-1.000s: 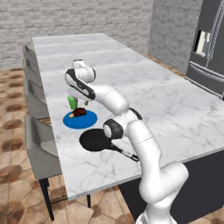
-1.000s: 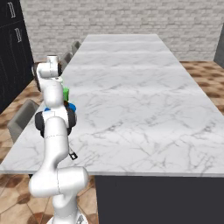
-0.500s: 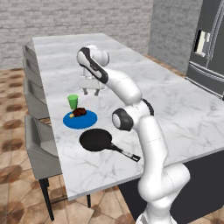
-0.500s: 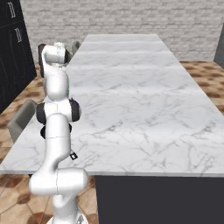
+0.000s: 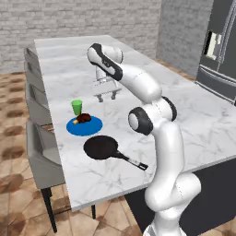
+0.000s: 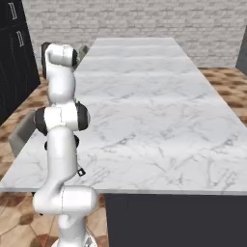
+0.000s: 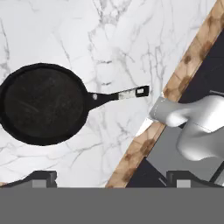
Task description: Pick up the pan with the steak in it and place it on the dining table. Then place the steak on the plate.
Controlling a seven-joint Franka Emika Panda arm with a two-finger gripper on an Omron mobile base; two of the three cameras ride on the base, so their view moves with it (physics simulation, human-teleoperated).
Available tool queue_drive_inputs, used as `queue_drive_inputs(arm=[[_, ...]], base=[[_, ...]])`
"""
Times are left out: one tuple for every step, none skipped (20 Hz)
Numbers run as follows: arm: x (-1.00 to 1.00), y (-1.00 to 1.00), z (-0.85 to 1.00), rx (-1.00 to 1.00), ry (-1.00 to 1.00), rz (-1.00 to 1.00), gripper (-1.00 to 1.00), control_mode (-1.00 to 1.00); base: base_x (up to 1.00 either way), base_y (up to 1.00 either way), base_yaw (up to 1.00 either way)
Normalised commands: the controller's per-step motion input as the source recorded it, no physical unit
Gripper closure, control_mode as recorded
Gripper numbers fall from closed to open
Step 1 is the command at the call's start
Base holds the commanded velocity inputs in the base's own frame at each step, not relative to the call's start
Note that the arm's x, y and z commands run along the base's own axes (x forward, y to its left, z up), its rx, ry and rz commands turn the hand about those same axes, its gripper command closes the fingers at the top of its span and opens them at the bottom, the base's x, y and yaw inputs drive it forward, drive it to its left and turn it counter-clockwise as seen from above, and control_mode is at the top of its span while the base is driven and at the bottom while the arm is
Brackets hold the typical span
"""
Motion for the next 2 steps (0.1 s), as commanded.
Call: queue_drive_inputs(arm=[[-1.00,-0.36,-0.25,0.00,-0.02,0.00,-1.00,-1.00],[-1.00,-0.37,-0.27,0.00,-0.06,0.02,-1.00,-1.00]], base=[[0.00,0.00,0.00],[0.00,0.00,0.00]])
